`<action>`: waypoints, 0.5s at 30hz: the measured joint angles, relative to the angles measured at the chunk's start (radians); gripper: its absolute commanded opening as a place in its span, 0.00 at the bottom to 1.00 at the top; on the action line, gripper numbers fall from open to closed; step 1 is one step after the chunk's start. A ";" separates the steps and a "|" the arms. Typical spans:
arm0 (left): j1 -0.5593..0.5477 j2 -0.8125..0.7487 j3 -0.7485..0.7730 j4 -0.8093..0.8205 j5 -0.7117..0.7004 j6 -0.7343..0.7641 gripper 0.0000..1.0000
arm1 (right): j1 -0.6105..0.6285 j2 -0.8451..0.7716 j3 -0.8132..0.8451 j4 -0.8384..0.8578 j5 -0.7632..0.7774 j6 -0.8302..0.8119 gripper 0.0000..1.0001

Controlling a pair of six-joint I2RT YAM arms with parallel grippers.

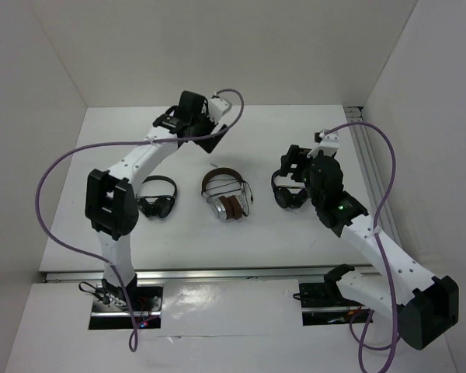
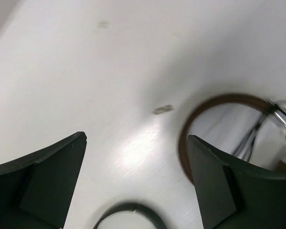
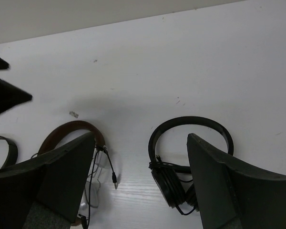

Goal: Wrap the headphones

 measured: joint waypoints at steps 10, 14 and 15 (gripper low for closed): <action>0.015 -0.464 -0.090 -0.049 -0.518 -0.551 0.99 | 0.023 -0.034 0.231 -0.269 0.031 0.038 0.99; 0.053 -0.828 -0.300 -0.112 -0.568 -0.715 0.99 | 0.030 -0.080 0.413 -0.415 0.042 0.044 0.99; 0.052 -0.910 -0.345 -0.134 -0.581 -0.738 0.99 | 0.033 -0.103 0.447 -0.444 0.043 0.045 0.99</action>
